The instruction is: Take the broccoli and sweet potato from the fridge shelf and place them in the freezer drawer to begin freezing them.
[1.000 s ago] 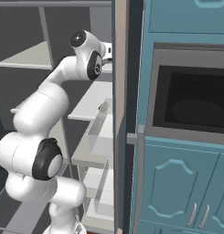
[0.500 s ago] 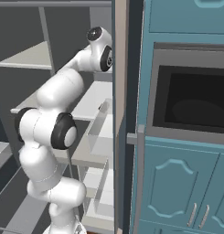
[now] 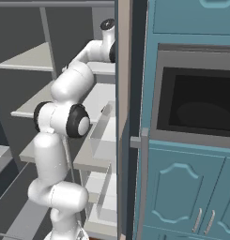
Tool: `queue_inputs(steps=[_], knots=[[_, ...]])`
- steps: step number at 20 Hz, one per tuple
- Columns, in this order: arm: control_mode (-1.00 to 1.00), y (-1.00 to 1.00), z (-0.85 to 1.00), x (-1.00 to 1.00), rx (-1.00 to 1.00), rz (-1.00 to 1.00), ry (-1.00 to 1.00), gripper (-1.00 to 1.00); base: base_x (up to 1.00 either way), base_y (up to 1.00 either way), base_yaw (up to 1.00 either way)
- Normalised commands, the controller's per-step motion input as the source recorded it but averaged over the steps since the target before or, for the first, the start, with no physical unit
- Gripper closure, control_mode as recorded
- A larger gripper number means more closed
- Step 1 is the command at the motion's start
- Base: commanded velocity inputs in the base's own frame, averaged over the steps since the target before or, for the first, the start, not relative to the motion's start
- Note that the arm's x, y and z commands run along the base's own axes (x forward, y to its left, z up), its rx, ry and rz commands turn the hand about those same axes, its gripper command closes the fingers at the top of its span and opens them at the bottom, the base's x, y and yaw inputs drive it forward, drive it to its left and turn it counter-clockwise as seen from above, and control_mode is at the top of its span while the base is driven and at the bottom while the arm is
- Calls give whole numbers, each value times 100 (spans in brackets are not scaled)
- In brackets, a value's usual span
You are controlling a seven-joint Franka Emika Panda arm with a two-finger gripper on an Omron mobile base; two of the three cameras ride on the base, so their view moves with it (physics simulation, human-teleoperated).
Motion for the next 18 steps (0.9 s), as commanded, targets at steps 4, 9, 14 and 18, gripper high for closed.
queue_inputs(steps=[4, 9, 14, 18], knots=[[-100, 0, -68, -6, -2, 6, 1, -100, 0, 0, 0], [-100, 15, -84, -32, -7, 6, -8, 100, 0, 0, 0], [-100, 29, -35, 0, -1, 7, -26, 100, 0, 0, 0], [-100, 49, -31, -1, -6, 7, -59, 100, 0, 0, 0]])
